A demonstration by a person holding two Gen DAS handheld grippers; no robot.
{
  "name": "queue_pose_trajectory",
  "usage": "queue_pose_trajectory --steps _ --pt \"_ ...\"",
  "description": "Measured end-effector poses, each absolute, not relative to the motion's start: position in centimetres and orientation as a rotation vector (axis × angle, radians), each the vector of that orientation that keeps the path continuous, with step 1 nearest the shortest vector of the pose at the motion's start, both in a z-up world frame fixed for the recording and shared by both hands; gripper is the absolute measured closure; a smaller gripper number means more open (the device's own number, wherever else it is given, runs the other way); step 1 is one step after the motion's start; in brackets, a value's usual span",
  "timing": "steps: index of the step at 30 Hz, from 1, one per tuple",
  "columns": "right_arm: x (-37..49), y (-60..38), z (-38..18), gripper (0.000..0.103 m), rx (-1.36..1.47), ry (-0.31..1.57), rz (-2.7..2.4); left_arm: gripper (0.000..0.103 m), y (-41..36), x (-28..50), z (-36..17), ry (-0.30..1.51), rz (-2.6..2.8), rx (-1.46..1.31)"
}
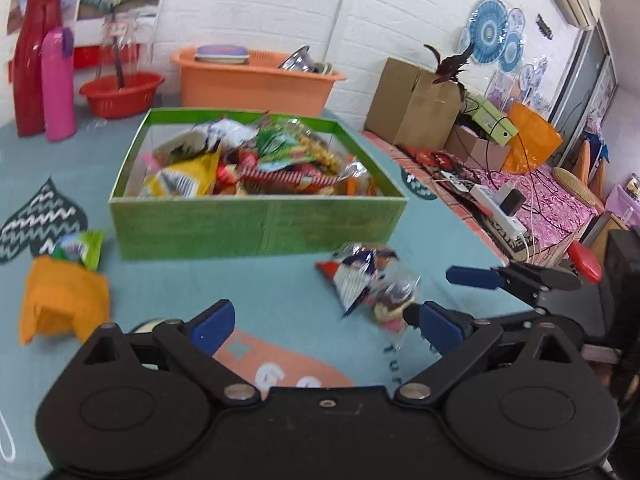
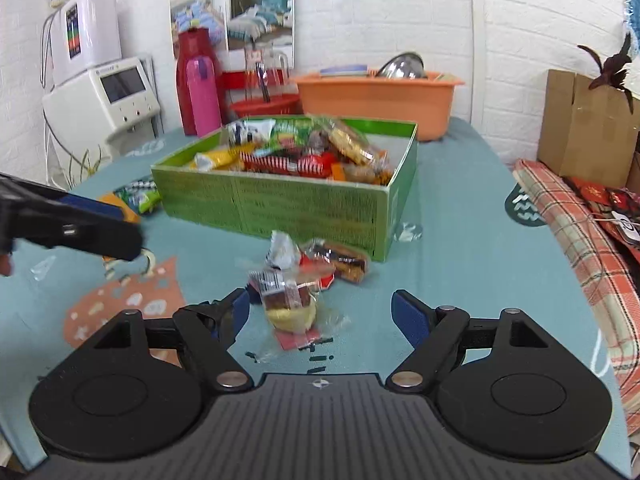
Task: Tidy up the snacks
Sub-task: 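Return the left tool and grasp the small clear candy bag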
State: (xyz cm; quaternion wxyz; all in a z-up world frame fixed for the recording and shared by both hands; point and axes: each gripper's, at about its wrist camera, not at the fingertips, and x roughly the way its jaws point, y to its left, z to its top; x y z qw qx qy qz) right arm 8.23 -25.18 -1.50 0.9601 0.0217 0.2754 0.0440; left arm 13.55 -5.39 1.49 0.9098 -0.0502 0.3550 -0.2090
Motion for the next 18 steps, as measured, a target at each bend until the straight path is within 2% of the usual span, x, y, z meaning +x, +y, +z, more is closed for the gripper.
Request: queue_pose_trajectory --steps 3,4,5,11,12,13,15,18 --pt "9.6 -24.3 -2.4 0.0 -0.016 0.562 0.111 0.0 -4.4 13.1 1.1 0.739 -0.414 -0.127" --pt "10.0 -23.8 -2.5 0.021 -0.029 0.573 0.126 0.0 -4.2 13.1 1.0 0.742 -0.412 -0.137" --pt "10.2 -23.4 -2.7 0.032 -0.034 0.592 0.143 0.0 -4.0 13.0 0.9 0.745 -0.414 -0.151" --pt "7.9 -19.7 -2.7 0.03 -0.105 0.585 0.295 0.0 -4.4 12.8 -1.0 0.784 -0.492 -0.202" --pt "7.3 -19.4 -2.7 0.027 -0.108 0.579 0.31 0.0 -4.8 12.8 -1.5 0.795 -0.507 -0.209" --pt "6.8 -19.2 -2.7 0.016 -0.104 0.572 0.321 0.0 -5.2 12.9 -2.1 0.808 -0.521 -0.213" --pt "6.0 -19.2 -2.9 0.0 -0.091 0.572 0.326 0.0 -6.0 13.1 -3.0 0.833 -0.546 -0.215" --pt "5.6 -19.3 -3.2 0.0 -0.11 0.582 0.309 0.0 -6.9 13.6 -3.6 0.84 -0.565 -0.219"
